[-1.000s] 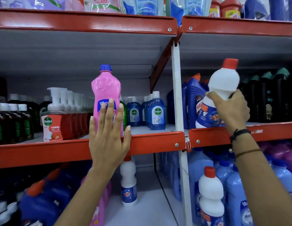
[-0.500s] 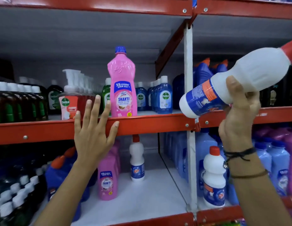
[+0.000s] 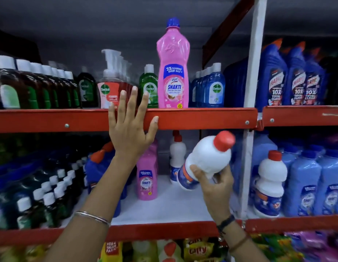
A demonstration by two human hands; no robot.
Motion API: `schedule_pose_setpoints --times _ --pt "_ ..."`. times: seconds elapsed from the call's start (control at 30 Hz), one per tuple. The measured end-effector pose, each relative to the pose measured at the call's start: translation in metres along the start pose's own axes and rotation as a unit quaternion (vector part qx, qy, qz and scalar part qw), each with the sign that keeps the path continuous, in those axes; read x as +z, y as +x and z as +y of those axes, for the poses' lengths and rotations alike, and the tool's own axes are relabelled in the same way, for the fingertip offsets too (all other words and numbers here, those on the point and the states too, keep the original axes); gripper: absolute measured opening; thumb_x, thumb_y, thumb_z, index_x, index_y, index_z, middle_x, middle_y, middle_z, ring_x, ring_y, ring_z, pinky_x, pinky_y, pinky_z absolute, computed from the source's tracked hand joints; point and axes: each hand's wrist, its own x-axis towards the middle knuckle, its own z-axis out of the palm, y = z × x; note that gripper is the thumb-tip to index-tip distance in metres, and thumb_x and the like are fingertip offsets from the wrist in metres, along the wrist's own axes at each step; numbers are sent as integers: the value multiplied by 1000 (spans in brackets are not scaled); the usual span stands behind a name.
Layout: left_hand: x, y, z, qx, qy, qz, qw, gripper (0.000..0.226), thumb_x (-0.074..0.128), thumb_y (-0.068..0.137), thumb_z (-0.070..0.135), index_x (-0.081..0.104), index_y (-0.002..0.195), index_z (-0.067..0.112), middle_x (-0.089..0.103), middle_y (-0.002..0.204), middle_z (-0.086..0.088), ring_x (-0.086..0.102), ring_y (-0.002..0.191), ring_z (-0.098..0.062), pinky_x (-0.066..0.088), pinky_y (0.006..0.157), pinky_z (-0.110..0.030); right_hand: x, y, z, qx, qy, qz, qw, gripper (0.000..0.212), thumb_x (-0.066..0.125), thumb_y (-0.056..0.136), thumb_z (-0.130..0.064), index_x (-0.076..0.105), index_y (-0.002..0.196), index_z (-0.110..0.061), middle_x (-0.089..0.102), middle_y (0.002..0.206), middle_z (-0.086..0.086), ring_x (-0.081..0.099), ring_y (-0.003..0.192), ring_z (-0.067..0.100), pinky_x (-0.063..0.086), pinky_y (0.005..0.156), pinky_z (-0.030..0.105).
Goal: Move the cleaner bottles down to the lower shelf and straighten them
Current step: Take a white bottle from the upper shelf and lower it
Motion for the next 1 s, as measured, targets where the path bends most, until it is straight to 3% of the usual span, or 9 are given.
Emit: schedule_pose_setpoints --times 0.07,0.13,0.23,0.33,0.5,0.67,1.0 --pt "2 0 0 -3 2 8 1000 60 33 95 54 31 148 27 33 155 -3 25 145 -26 18 116 -49 3 -6 23 -12 -62 -14 998 57 74 57 -65 54 110 -54 62 114 -11 62 105 13 53 80 26" --pt "4 0 -1 -1 4 16 1000 59 33 95 54 31 147 27 34 154 -4 26 144 -26 18 116 -50 7 -8 44 -1 -107 -23 994 52 74 58 -64 53 105 -54 63 111 -12 61 104 16 54 78 31" --pt "5 1 -1 1 10 24 1000 59 33 95 54 33 147 26 36 153 -5 28 143 -28 18 116 -49 16 -4 71 70 -155 -22 985 52 79 56 -53 52 99 -46 63 105 -8 60 103 22 55 77 41" --pt "5 0 0 5 12 30 999 59 32 95 54 35 146 25 38 152 -5 29 143 -29 17 116 -49 25 9 93 148 -187 -26 971 50 85 60 -36 51 98 -31 60 102 -2 60 101 27 51 75 37" --pt "6 2 -1 10 13 34 999 58 28 96 54 36 145 26 40 151 -3 30 142 -28 19 115 -50 38 24 121 211 -253 -36 943 58 82 61 -41 56 105 -14 66 107 8 62 94 27 46 71 31" --pt "7 2 0 15 19 47 999 57 30 95 53 39 144 25 42 150 -3 32 141 -28 18 115 -49 42 31 128 220 -292 -34 930 63 79 65 -42 55 111 -8 65 113 13 60 93 28 41 71 30" --pt "6 2 1 9 15 44 999 57 30 95 53 37 145 26 40 151 -3 30 143 -28 19 116 -51 54 27 135 181 -357 -50 915 64 75 62 -56 53 101 -9 62 107 13 62 97 33 45 68 33"
